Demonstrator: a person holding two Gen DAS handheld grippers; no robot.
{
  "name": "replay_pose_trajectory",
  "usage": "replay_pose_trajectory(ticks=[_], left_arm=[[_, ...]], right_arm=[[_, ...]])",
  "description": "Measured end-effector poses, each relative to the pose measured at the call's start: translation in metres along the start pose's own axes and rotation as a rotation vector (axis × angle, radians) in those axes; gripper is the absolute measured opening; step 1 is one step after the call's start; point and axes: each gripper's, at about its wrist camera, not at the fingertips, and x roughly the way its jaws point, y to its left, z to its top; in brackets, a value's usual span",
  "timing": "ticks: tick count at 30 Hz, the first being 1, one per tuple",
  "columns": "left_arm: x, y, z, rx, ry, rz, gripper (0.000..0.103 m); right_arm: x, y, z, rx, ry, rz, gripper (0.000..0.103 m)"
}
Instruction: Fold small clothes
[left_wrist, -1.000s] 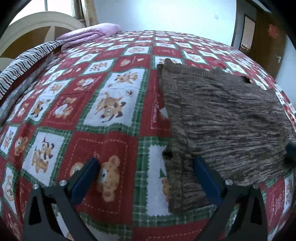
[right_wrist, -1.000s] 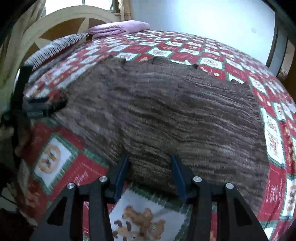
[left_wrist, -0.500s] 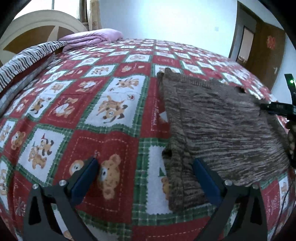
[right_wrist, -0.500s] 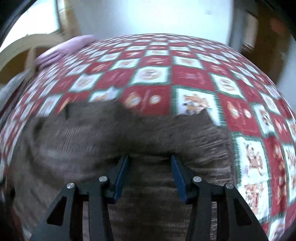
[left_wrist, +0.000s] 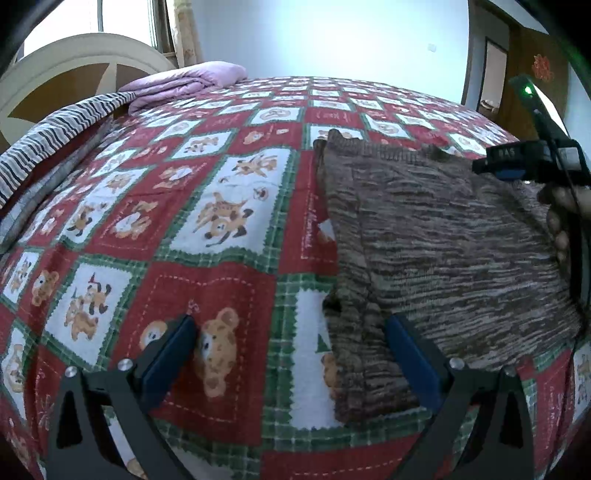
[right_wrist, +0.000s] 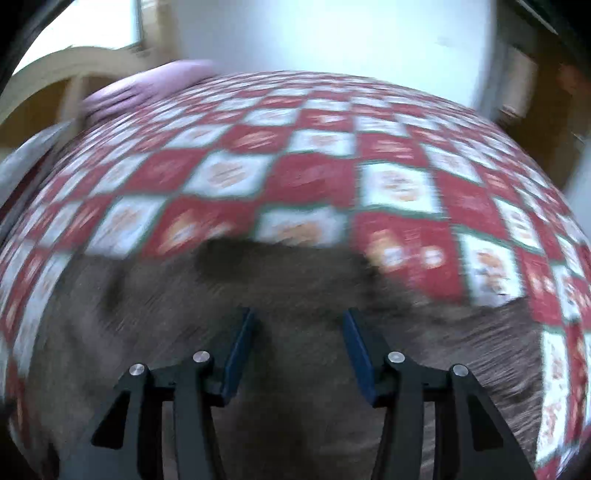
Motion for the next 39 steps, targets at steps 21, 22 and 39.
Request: replay_pose_trajectory(ticks=[21,22,39], left_arm=[[-0.001,0.004,-0.001,-0.022,-0.007,-0.025,0.103],[-0.001,0.004,-0.001,-0.021,-0.004,-0.025,0.103],[0.005,0.008,0.023,0.015,0.058,0.015,0.103]], right_arm=[[-0.035,0.053,-0.041,-0.157,-0.013,0.179,0.052],[-0.047,0.057,-0.053,-0.184,-0.017,0.196,0.052],[-0.123,0.088,-0.187,-0.472,-0.136,0.198,0.058]])
